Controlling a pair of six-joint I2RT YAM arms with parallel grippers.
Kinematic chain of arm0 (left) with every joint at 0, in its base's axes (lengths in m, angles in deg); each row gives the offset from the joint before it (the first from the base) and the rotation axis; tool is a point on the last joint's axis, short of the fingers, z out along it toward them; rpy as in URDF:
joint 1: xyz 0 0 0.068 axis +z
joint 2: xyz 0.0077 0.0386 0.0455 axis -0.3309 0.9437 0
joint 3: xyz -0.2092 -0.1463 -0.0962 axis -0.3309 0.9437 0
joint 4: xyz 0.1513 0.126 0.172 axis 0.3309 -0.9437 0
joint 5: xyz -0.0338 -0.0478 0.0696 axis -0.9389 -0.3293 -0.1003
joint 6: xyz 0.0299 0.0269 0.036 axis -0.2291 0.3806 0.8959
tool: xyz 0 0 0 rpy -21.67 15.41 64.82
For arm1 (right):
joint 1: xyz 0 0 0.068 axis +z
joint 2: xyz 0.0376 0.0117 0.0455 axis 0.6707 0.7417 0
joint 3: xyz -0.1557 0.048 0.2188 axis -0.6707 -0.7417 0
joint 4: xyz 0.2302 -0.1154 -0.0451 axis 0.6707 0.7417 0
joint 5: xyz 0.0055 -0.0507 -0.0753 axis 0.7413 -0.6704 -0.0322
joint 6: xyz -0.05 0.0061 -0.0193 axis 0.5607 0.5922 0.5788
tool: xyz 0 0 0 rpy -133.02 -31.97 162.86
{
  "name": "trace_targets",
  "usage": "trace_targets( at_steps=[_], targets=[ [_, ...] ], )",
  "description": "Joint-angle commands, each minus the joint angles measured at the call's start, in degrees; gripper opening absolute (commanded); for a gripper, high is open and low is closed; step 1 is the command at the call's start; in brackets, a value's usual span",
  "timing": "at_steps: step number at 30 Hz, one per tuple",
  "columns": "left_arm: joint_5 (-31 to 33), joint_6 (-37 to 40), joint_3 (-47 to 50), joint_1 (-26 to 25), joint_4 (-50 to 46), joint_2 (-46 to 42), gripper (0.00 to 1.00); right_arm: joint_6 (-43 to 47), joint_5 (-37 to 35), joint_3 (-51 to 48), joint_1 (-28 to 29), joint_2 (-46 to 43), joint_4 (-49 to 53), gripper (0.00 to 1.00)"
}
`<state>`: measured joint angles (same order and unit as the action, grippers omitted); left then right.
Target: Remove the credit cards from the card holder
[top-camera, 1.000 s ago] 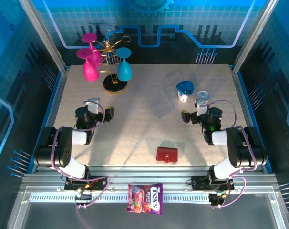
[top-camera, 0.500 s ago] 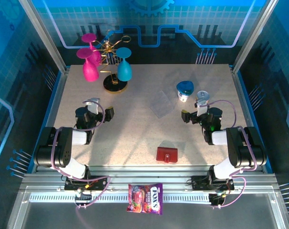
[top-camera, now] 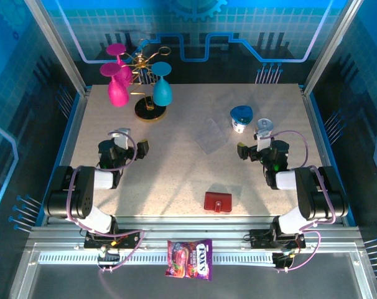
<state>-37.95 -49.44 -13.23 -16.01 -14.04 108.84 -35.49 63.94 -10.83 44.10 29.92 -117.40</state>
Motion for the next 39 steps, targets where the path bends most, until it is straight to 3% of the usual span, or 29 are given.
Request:
trace_targets(
  at_steps=[1,7,13,15,21,32,39],
  targets=[
    [2.45,-0.22,-0.03,0.29,-1.4,-2.62,0.99,1.56,-1.98,1.14,1.18,-3.18,2.3,1.0],
    [5.14,-0.86,-1.09,-0.19,-7.49,-6.85,0.99,3.08,-3.72,4.25,3.24,-8.11,13.03,1.0],
    [9.01,-4.53,-4.23,-1.11,-20.71,-13.99,0.97,2.98,-5.58,6.85,5.1,-14.18,23.34,1.0],
    [8.56,-6.83,-6.74,-1.24,-27.69,-15.81,0.91,2.48,-5.8,8.25,5.74,-15.53,27.74,1.0],
    [8.91,-10.19,-12.84,-3.97,-43.15,-19.46,0.91,-1.72,-5.27,14.33,7.86,-16.4,42.09,1.0],
    [-0.83,-15.42,-20.95,-8.28,-64.1,-22.71,0.91,-17.24,-5.28,25.0,15.24,-15.18,67.14,0.89],
    [-5.73,-17.91,-23.83,-11.26,-69.55,-22.0,0.91,-25.31,-2.56,26.24,18.96,-15.16,74.16,0.84]
  ],
)
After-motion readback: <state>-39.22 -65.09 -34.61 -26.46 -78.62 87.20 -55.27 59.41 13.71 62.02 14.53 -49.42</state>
